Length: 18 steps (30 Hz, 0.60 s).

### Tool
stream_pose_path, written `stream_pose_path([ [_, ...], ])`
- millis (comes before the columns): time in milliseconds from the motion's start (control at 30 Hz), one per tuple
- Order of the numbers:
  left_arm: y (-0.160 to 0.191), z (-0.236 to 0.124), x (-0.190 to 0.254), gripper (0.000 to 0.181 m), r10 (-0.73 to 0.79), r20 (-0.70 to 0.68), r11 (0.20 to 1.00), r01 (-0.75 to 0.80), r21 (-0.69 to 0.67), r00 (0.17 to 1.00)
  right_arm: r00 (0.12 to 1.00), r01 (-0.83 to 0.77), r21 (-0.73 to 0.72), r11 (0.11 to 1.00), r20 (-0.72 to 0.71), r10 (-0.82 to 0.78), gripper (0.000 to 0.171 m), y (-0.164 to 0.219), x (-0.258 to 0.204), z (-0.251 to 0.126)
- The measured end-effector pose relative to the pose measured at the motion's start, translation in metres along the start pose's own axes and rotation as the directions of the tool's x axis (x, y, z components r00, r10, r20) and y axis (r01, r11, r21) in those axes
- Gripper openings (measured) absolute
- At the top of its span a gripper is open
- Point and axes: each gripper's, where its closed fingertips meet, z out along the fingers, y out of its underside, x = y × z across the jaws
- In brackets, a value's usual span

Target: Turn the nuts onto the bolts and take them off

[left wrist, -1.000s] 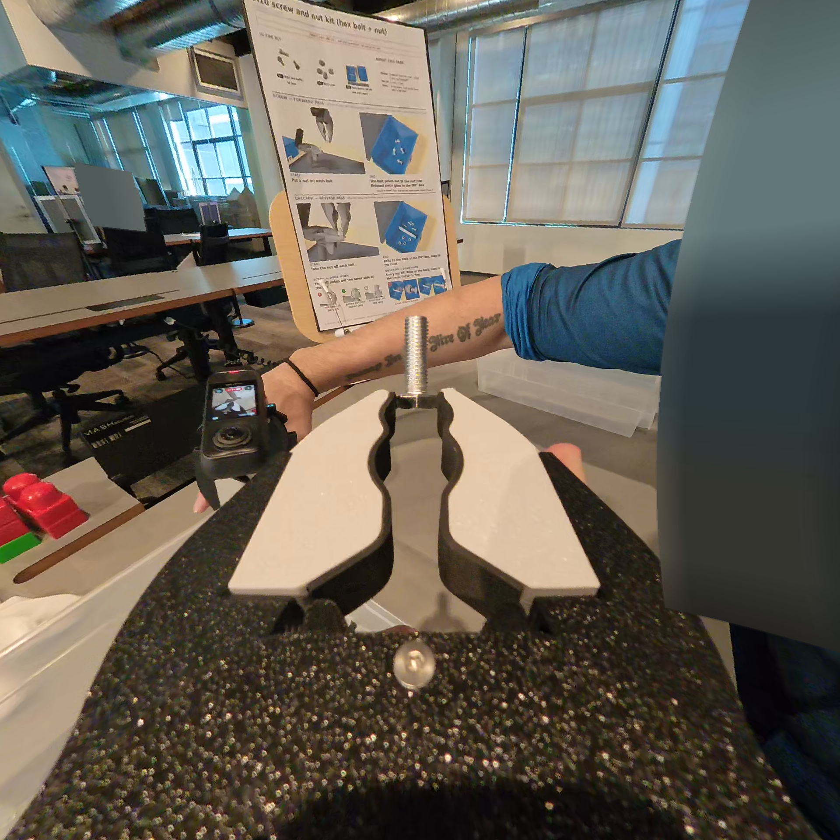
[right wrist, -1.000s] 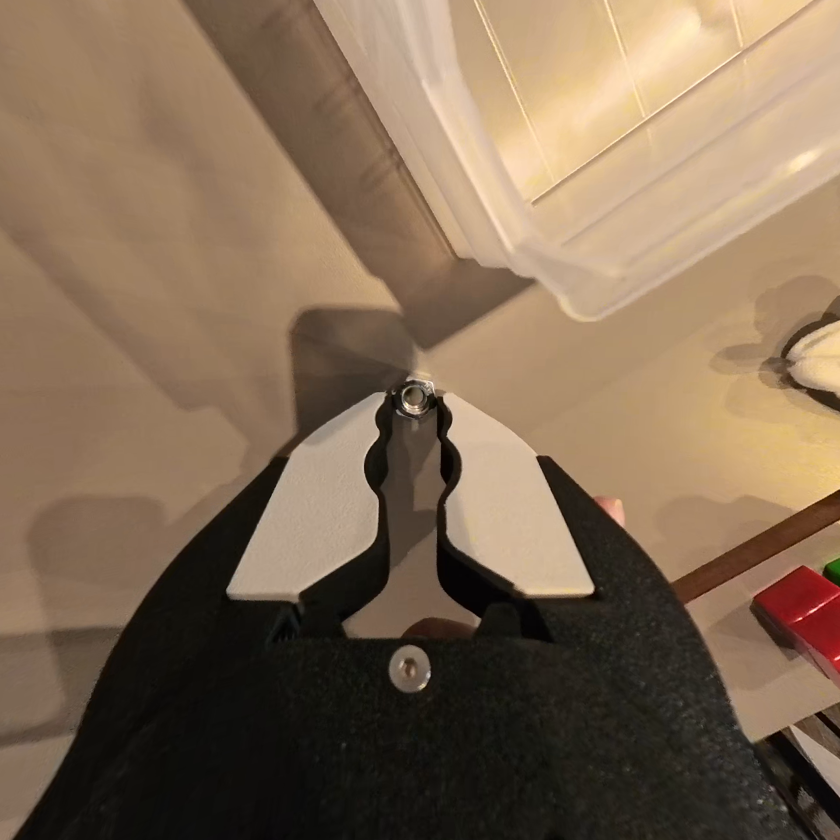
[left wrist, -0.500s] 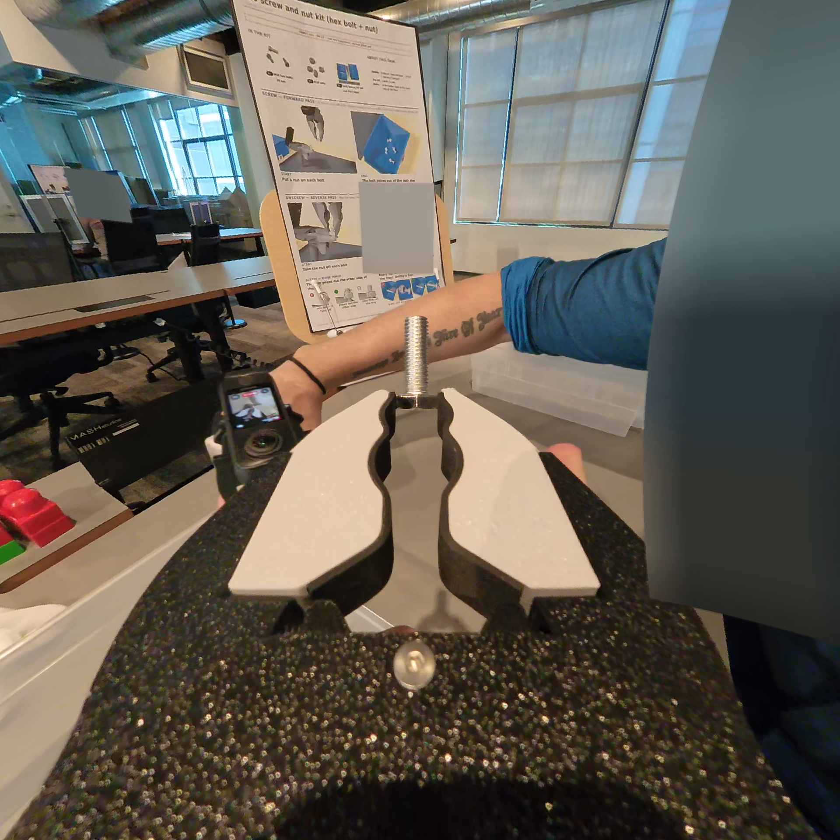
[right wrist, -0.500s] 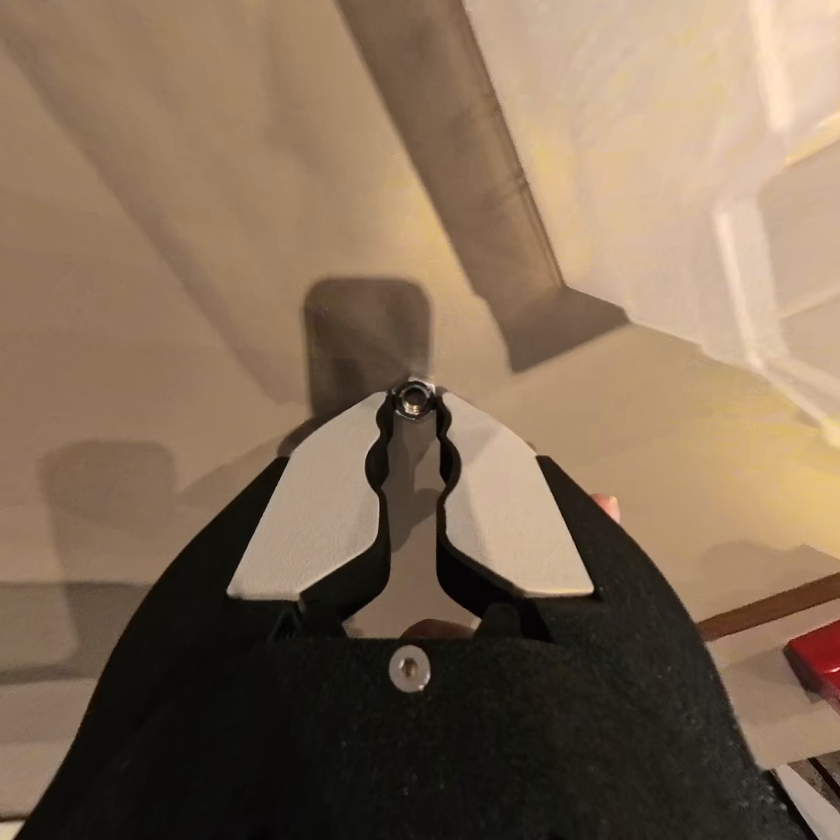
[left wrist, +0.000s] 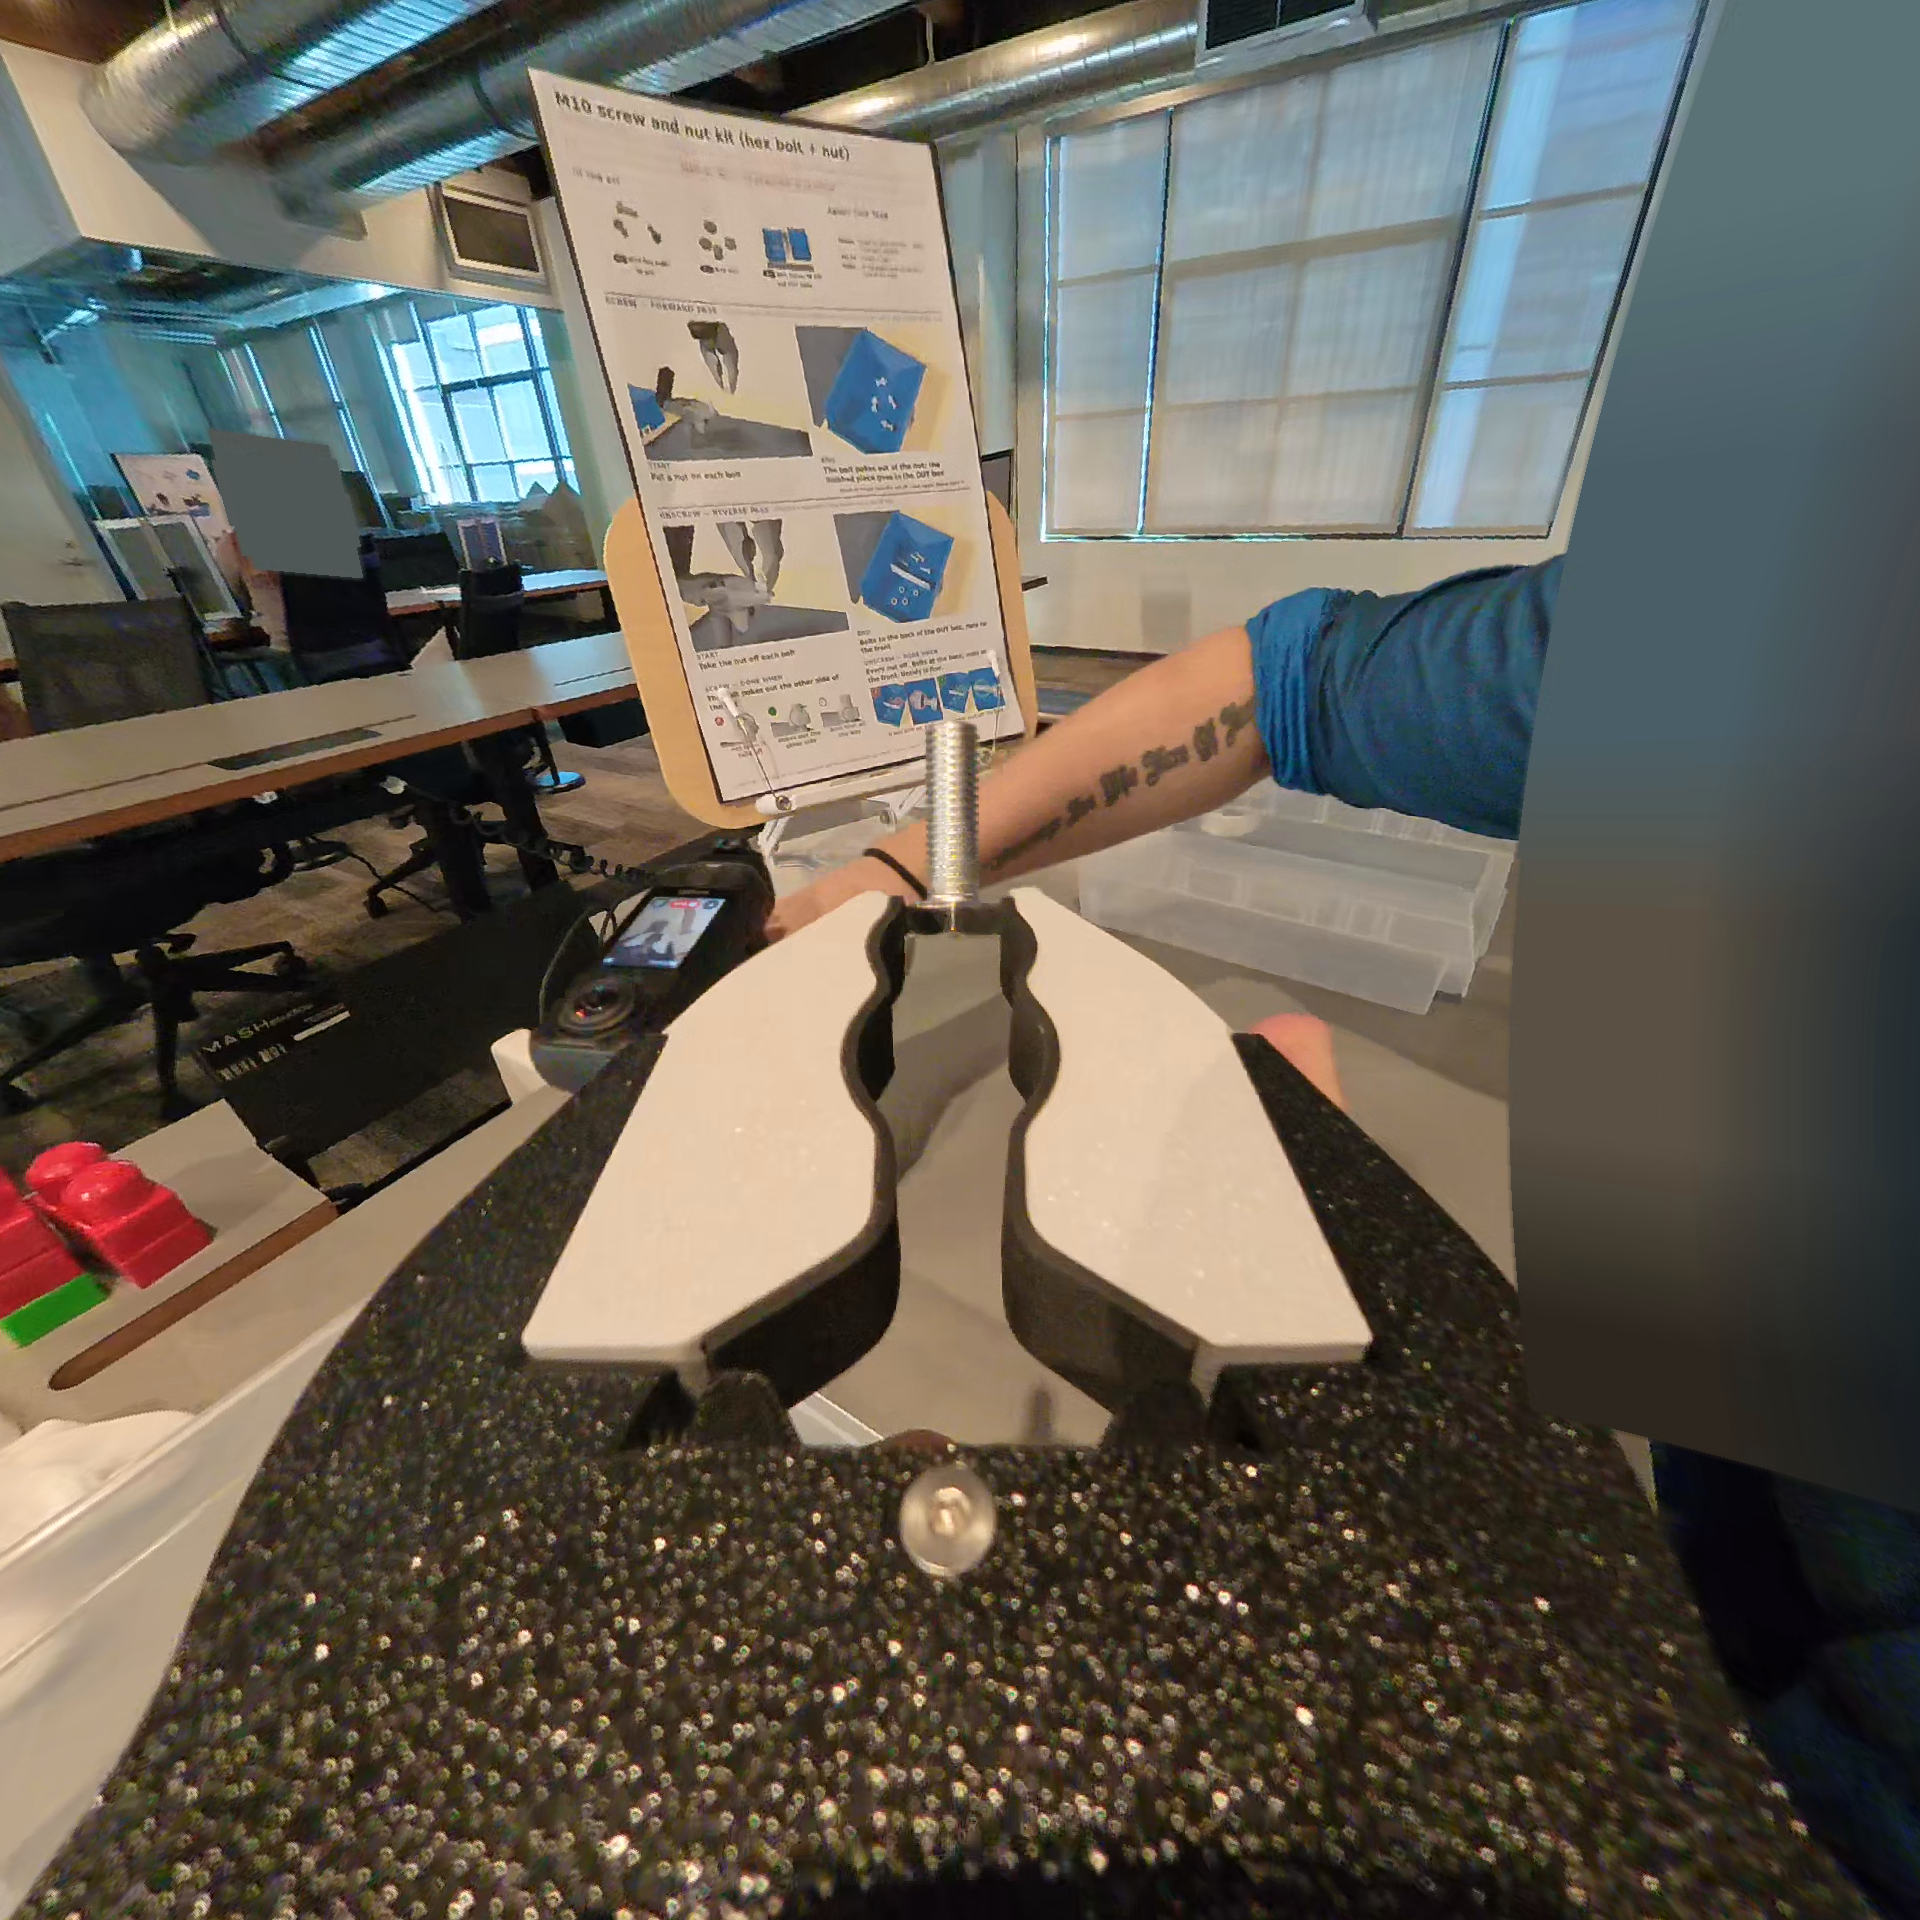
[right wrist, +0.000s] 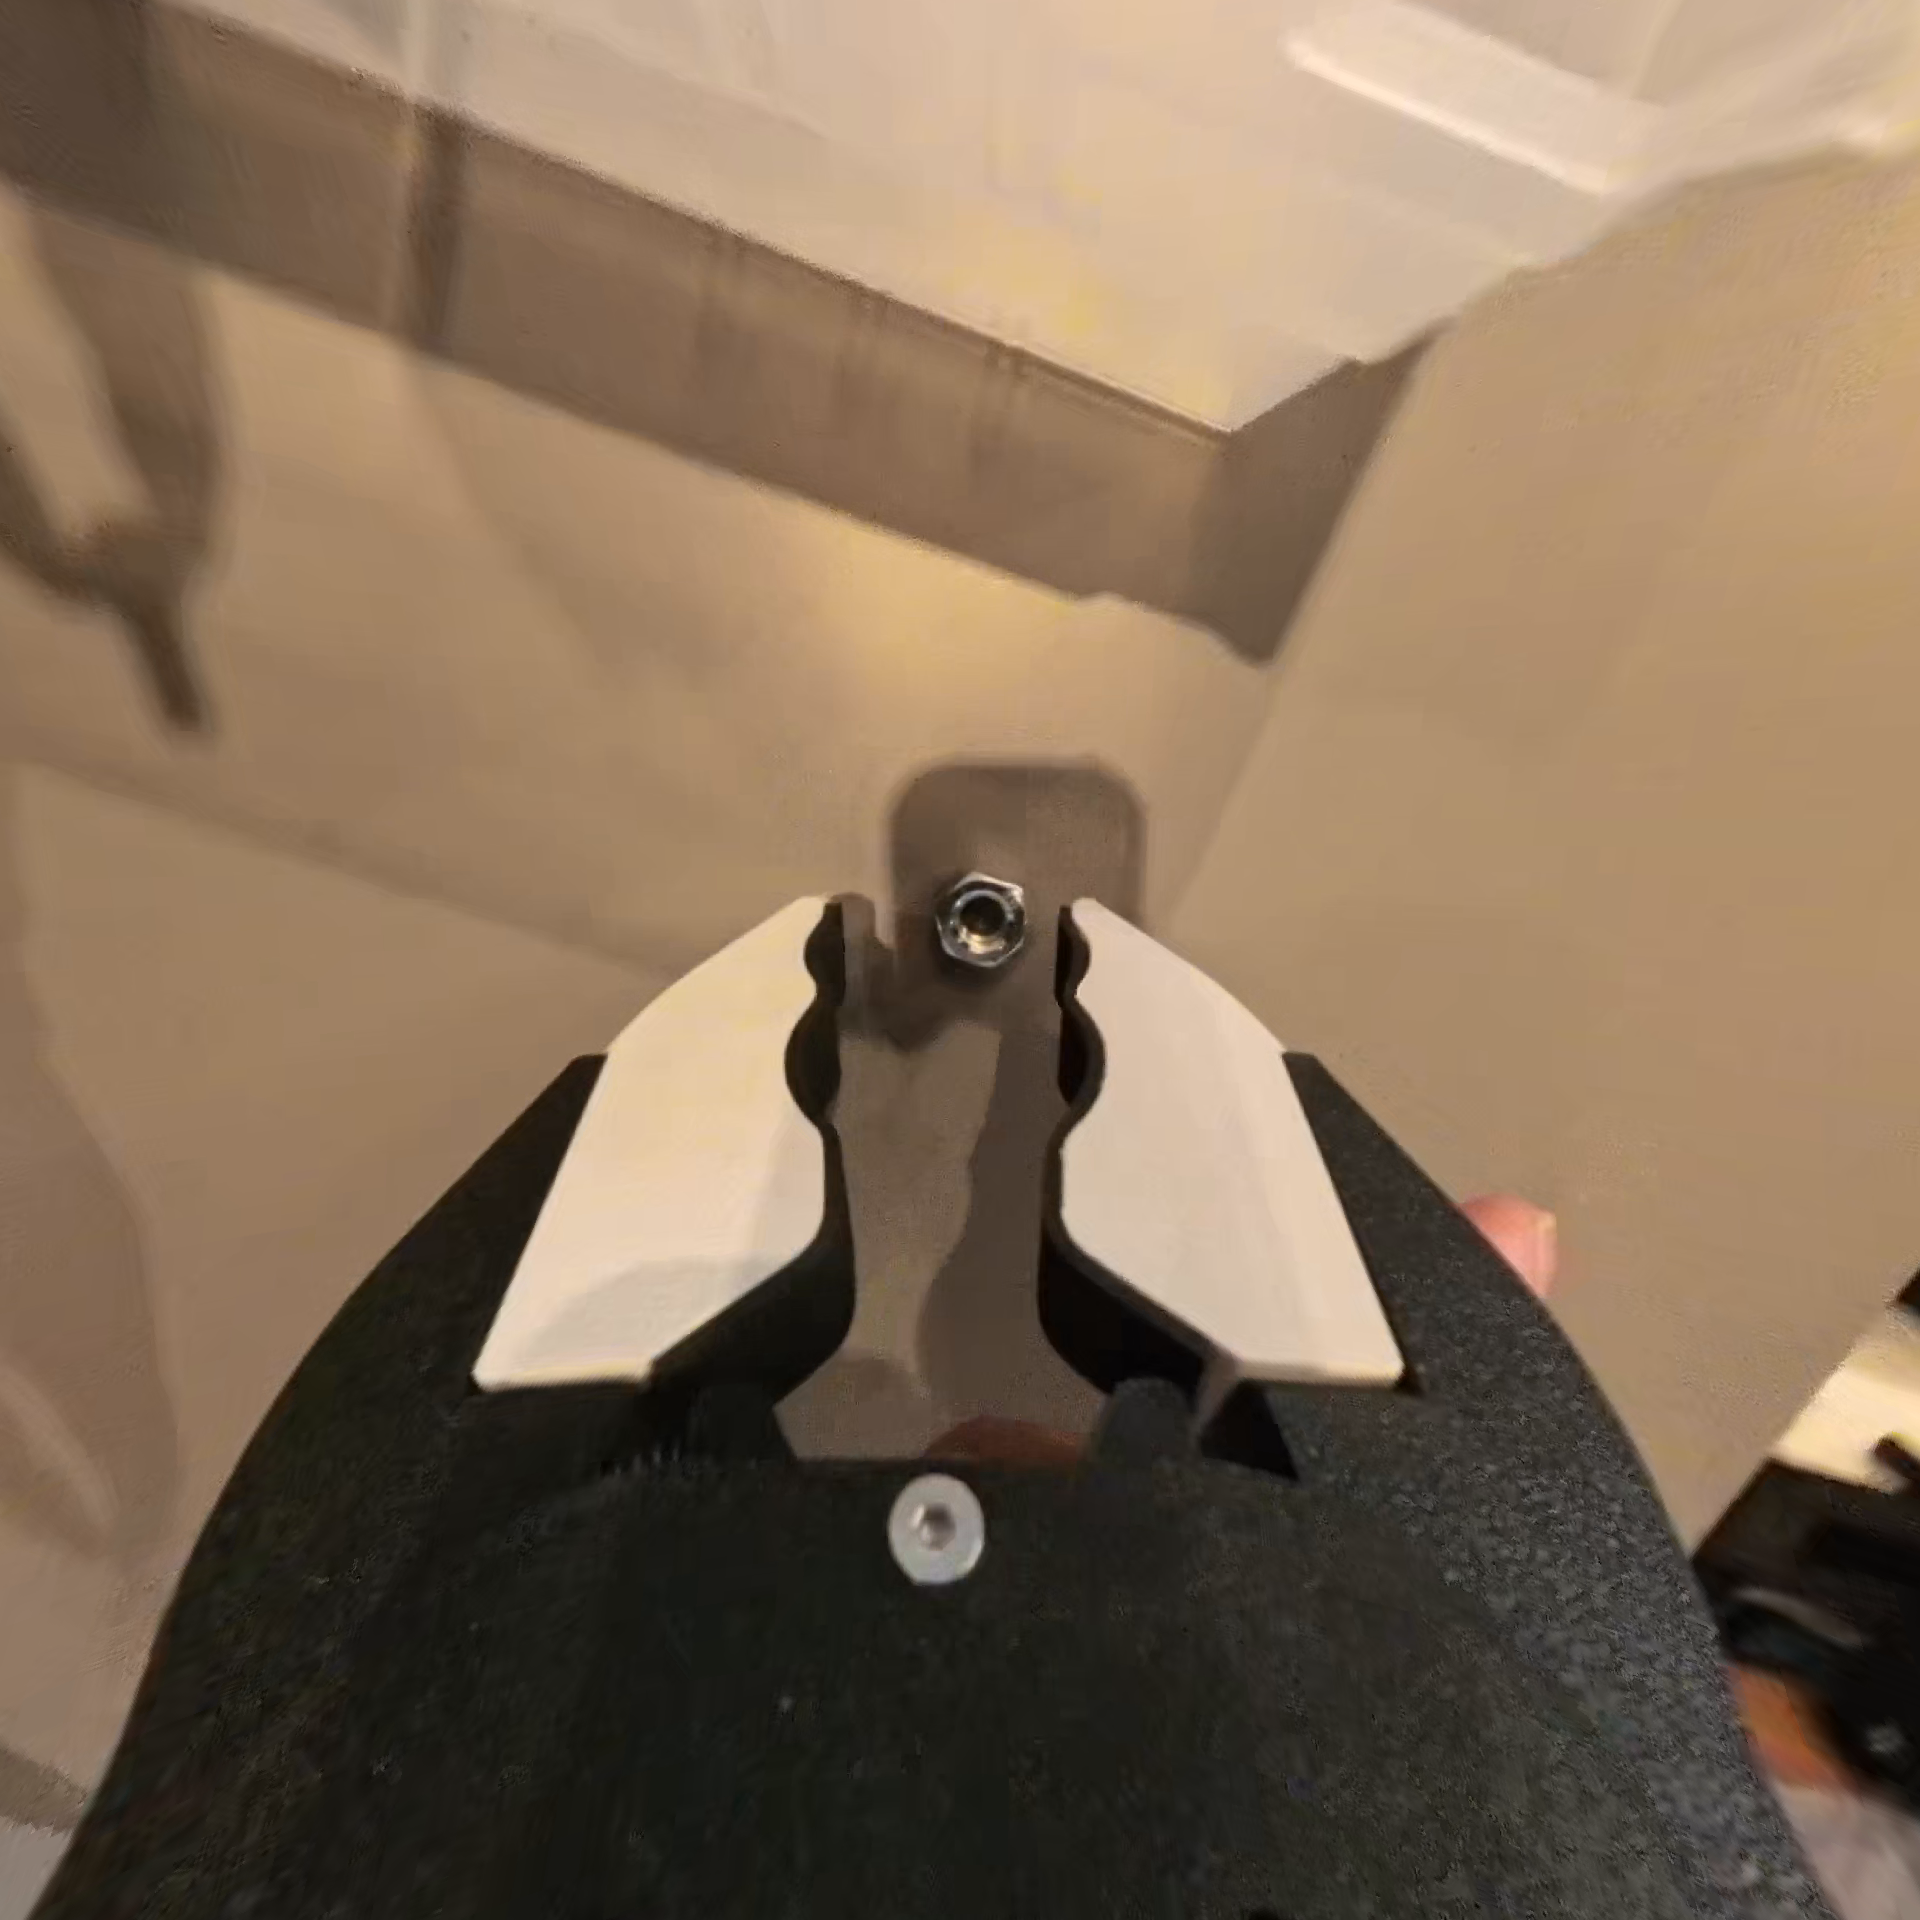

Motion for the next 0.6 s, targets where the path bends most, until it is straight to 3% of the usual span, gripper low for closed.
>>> stream_pose_path([
  [67,-0.001,0.0,0.0,0.016,0.002,0.001,1.0,-0.002,0.004,1.0,0.978,-0.208,0.044,0.977,0.009,0.207,0.038,-0.001,-0.004,-0.002],
  [100,-0.001,0.001,0.0,0.016,0.001,-0.001,1.0,-0.001,0.005,1.0,0.977,-0.209,0.077,0.975,0.062,0.205,0.038,-0.004,-0.014,-0.002],
  [133,-0.001,0.001,0.0,0.016,0.0,-0.003,1.0,0.0,0.006,1.0,0.987,-0.146,0.099,0.984,0.077,0.139,0.038,-0.006,-0.02,-0.002],
  [267,0.0,0.002,0.002,0.016,-0.001,-0.014,1.0,0.001,0.004,1.0,0.96,0.204,-0.027,0.979,-0.188,-0.206,0.038,0.012,0.01,-0.001],
  [500,-0.003,0.001,0.005,0.016,0.015,-0.009,1.0,-0.014,0.001,1.0,0.971,0.21,0.01,0.978,-0.115,-0.208,0.037,0.004,0.013,0.006],
  [600,-0.002,0.001,0.005,0.016,0.012,-0.01,1.0,-0.012,0.002,1.0,0.978,0.198,-0.001,0.98,-0.071,-0.198,0.026,0.007,0.009,0.007],
])
